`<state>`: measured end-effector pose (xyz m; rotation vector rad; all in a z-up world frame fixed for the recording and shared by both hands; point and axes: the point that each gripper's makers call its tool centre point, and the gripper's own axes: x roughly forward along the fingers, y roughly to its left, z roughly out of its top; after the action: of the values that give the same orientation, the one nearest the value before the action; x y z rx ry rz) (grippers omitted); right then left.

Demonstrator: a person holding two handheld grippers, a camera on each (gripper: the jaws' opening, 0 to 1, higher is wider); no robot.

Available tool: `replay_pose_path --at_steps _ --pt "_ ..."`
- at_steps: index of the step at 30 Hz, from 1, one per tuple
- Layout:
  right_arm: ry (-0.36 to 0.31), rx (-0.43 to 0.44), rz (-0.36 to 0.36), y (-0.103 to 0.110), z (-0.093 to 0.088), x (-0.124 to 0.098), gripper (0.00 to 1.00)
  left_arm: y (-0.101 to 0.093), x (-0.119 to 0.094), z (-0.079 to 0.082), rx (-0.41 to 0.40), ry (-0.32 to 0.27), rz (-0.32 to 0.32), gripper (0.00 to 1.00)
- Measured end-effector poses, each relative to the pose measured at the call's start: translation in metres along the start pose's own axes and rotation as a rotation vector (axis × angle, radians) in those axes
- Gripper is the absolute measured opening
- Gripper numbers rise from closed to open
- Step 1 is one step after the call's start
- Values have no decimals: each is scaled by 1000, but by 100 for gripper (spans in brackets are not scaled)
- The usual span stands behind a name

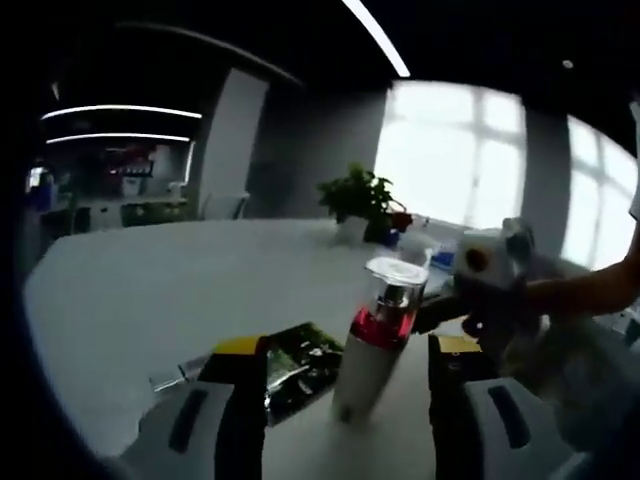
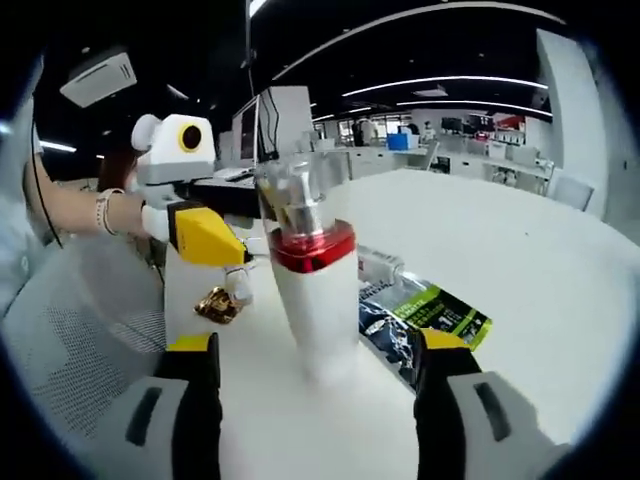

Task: Arrange the skincare products in the storage area until every visible bottle or jar stands upright without overlapping.

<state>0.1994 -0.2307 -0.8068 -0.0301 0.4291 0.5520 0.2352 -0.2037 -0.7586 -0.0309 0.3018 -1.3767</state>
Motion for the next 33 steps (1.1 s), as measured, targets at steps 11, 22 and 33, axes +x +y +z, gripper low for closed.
replay_pose_path --at_steps 11,22,33 --pt "-13 -30 -23 12 22 -11 99 1 -29 -3 6 45 35 85" --pt "-36 -49 -32 24 40 -22 99 9 -66 -8 20 87 77 94" --pt "-73 -59 -41 34 54 -28 99 25 -99 -17 22 134 127 97"
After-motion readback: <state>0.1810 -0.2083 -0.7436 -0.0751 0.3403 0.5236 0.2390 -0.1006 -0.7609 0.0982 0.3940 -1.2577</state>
